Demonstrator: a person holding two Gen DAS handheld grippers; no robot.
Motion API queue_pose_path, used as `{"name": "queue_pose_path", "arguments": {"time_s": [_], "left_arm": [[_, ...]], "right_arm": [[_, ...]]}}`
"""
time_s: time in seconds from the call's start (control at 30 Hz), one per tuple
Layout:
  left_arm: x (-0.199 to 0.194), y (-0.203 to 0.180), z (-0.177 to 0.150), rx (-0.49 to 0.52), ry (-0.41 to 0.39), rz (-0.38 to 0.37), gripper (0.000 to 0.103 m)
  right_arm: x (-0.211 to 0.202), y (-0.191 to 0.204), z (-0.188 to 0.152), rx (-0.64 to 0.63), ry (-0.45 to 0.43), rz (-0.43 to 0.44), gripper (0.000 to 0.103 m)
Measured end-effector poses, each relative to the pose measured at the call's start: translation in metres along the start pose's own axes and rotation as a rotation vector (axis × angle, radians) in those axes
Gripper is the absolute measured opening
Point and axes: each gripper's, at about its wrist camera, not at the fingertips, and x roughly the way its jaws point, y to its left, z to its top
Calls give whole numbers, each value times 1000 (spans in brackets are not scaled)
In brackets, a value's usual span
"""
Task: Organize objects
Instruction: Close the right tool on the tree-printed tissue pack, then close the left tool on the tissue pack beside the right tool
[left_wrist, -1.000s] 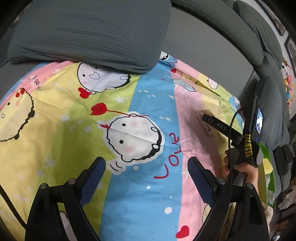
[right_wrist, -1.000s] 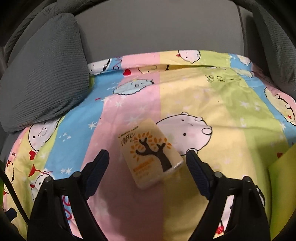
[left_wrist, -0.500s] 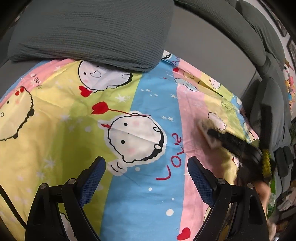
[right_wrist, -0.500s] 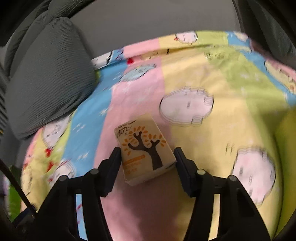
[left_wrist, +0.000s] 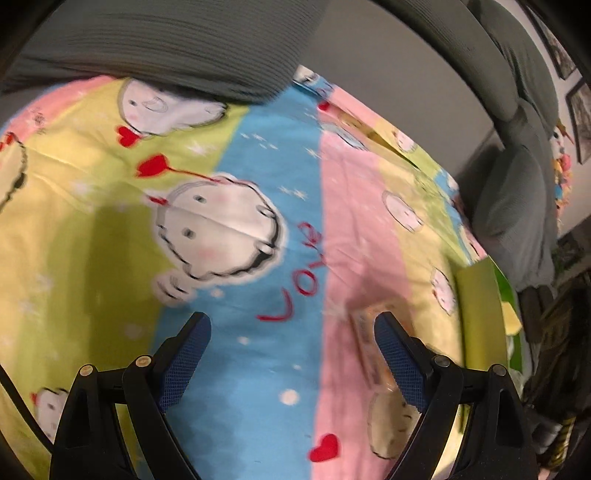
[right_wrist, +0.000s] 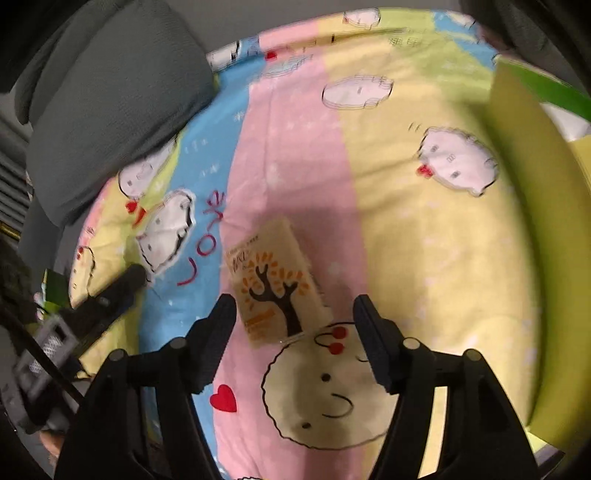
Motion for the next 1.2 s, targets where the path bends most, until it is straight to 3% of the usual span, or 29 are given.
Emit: {"name": "queue_pose_path", "arguments": {"time_s": [0.13,0.3,0.57,0.73,0.9,1.2], "left_arm": [[9,-16,-5,23,24,-29,90],[26,-36,-11,55,80,-48,90],[52,-67,-26,132,146,-52,90],[56,-74,-29,165,123,-17,80],[57,-75,-30,163,126,-41,57],[53,-78,-31,194,117,-47,51]], "right_arm": [[-9,-15,5,58,-40,53,64],[-6,-31,12,154,-39,124,47],[-5,-43,19,201,-14,240,47],[13,-42,20,208,54,258,47],[27,-38,19,187,100,250,47],[39,-25,21,137,126,270,47]]}}
